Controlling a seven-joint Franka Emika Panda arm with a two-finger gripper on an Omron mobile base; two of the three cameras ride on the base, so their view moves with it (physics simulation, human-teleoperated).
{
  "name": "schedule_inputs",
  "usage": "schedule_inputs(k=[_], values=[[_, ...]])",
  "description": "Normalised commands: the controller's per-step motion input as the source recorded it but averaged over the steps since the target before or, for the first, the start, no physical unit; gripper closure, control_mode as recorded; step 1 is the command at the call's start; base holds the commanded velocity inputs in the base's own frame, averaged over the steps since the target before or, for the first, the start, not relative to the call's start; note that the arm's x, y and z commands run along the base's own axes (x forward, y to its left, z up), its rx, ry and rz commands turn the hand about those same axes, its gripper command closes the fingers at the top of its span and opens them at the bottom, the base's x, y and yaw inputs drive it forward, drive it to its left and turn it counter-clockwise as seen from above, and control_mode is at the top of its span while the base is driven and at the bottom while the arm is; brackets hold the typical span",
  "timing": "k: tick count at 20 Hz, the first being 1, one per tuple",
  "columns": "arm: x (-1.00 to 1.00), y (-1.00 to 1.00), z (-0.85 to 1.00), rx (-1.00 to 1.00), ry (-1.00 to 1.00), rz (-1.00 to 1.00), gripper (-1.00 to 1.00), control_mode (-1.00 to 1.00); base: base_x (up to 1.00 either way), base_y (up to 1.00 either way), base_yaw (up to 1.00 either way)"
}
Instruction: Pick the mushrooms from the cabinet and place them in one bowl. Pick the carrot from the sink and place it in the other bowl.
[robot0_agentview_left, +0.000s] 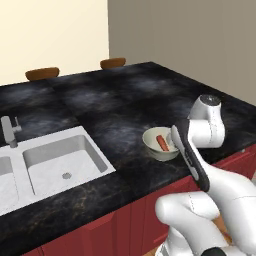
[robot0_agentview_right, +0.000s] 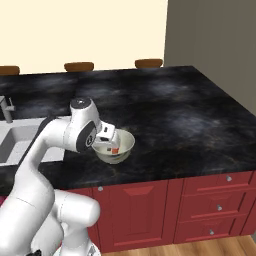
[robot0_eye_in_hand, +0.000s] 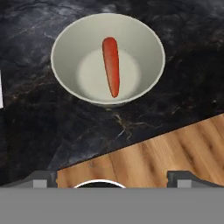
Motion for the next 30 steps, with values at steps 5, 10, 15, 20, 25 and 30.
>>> schedule_inputs(k=[5,10,15,20,25,30], values=[[-0.30,-0.01,0.12,0.01,-0.05,0.01,-1.00,-1.00,0.00,0.00,0.00],[-0.79,-0.01,0.21,0.00,-0.14,0.07,-1.00,-1.00,0.00,0.00,0.00],[0.00,0.00,0.00,0.00,0.00,0.00,-1.00,1.00,-0.73,0.00,0.09],[0.00,0.00,0.00,0.00,0.00,0.00,-1.00,1.00,-0.79,0.00,0.24],[0.00,0.00,0.00,0.00,0.00,0.00,-1.00,1.00,-0.08,0.00,0.50],[0.00,0.00,0.00,0.00,0.00,0.00,-1.00,1.00,-0.07,0.00,0.50]])
